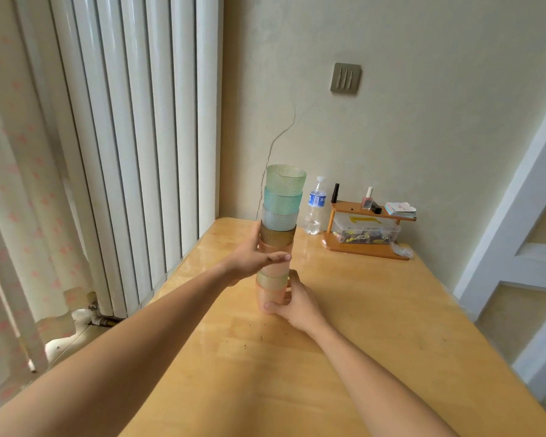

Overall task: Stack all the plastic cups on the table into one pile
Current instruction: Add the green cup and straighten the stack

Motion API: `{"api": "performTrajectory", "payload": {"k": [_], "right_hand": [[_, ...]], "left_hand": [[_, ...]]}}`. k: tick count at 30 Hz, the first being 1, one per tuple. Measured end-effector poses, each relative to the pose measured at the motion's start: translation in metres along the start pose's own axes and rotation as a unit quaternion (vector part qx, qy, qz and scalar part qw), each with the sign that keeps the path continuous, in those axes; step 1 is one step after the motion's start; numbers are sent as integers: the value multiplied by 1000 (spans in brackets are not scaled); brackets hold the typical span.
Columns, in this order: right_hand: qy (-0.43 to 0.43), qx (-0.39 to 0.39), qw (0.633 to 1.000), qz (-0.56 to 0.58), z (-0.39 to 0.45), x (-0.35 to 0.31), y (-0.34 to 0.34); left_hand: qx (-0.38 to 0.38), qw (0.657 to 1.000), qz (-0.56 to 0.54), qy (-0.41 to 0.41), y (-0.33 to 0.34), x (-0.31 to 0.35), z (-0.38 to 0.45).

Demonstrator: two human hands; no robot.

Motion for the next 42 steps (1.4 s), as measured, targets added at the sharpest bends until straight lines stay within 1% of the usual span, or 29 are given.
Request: {"api": "performTrajectory", "payload": {"k": [7,16,18,23,38,42], "right_hand": [[-14,17,999,-23,21,9,-7],[-15,21,1000,-16,48,30,-4],[-14,25,999,-16,48,32,-2],[-9,32,999,-3,49,29,1],[14,48,999,-1,49,38,9],[18,41,999,5,45,35,9]], "left_hand": [[2,1000,-10,6,3,3,20],[8,1000,-1,10,0,-3,54],[6,1000,-3,9,-1,-5,56],[30,1000,4,7,1,-14,63],[30,999,-10,17,6,-27,64],[49,999,17,-13,10,-30,58]]}}
Point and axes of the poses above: each hand's wrist, its own z-axis towards the middle knuckle, its own y-axis out of the palm, x = y × z, the point moved 1 cm from there along z, towards the middle knuckle, and after that the axes turned 12 degrees about -y, right-handed, at the moved point
